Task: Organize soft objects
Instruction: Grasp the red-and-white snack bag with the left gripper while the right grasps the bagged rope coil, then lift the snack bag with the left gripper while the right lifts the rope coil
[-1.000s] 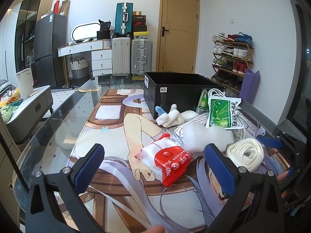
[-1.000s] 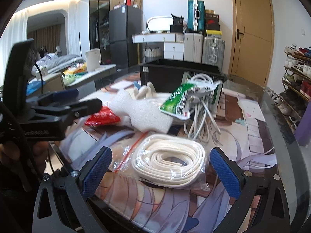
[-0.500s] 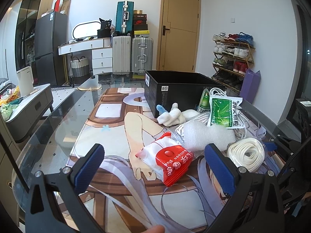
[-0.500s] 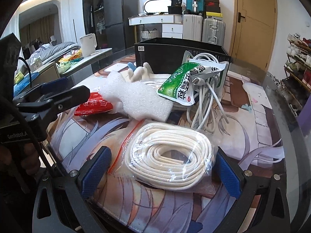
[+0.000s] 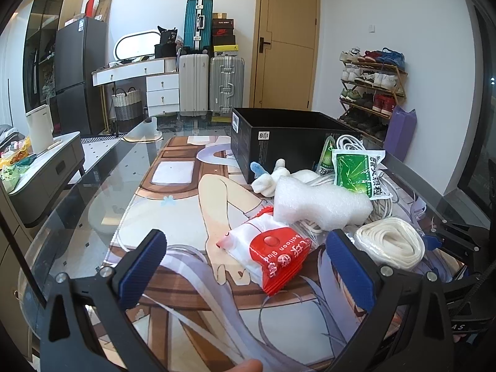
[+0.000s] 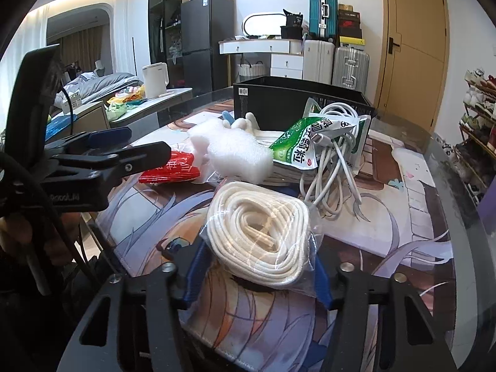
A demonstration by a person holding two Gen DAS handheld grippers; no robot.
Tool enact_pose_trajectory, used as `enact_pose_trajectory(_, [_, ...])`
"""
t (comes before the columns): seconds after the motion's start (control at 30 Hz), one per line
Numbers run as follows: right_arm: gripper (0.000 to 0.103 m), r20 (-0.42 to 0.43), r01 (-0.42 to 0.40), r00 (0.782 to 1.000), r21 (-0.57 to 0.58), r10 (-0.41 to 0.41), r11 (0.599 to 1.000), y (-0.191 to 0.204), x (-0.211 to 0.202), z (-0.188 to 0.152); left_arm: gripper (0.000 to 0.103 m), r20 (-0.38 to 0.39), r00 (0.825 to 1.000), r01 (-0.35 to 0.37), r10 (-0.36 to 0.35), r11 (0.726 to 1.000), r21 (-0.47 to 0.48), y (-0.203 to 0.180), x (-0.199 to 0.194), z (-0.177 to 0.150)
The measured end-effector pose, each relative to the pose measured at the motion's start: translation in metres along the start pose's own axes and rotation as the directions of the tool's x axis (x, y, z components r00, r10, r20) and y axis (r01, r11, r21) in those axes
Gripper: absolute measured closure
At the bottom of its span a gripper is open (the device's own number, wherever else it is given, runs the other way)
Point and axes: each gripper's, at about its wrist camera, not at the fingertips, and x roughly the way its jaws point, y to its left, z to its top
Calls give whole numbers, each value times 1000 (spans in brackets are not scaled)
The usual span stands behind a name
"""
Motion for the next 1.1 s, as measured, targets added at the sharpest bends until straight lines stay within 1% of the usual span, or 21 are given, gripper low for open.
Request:
enact_pose_trajectory(0.07, [50, 12, -3, 1000, -2, 3, 1000, 0, -3, -1, 0, -7, 1000, 0, 0, 1000, 1, 0, 1, -1])
enact_pose_trajectory(0.23, [51, 53, -13, 999, 4, 13, 1000, -1, -14, -4, 0, -27, 1000, -1, 1, 1000, 4, -1, 4, -2])
enact_pose_trajectory(0.47, [51, 154, -31, 988, 52, 23, 998, -11, -37, -5, 0, -70, 998, 1, 0, 1000, 7, -2, 11, -1])
enact_pose_trajectory(0.57, [51, 178, -18, 984, 72, 5, 997, -15, -42, -3, 0, -99, 995, 1, 1, 1000, 19, -7, 17, -2])
enact_pose_trajectory(0.63, [51, 181, -18, 984, 82, 3, 996, -17, -43, -2, 0, -115, 993, -6, 9, 1000, 27, -10, 20, -1])
enact_pose_trajectory(0.7, [51, 183, -18, 983, 81, 2, 997, -17, -43, -2, 0, -124, 992, 1, 2, 1000, 23, -11, 23, -1])
enact_pose_trajectory(0.93, [51, 186, -20, 982, 85, 4, 996, -19, -43, -2, 1, -177, 984, -3, -6, 999, -47, 0, 34, 4])
enact_pose_trajectory(0.97, [51, 188, -18, 982, 84, 2, 996, -18, -44, -2, 1, -180, 984, -3, -7, 999, -54, 1, 34, 5])
enact_pose_trajectory(1.03, [51, 189, -20, 982, 84, 4, 996, -18, -44, -2, 6, -194, 981, 5, -16, 998, -56, 0, 36, 5])
enact_pose_trajectory(1.1, [51, 189, -22, 982, 82, 6, 996, -18, -43, -2, 13, -197, 980, -4, -4, 999, -39, -2, 36, 5])
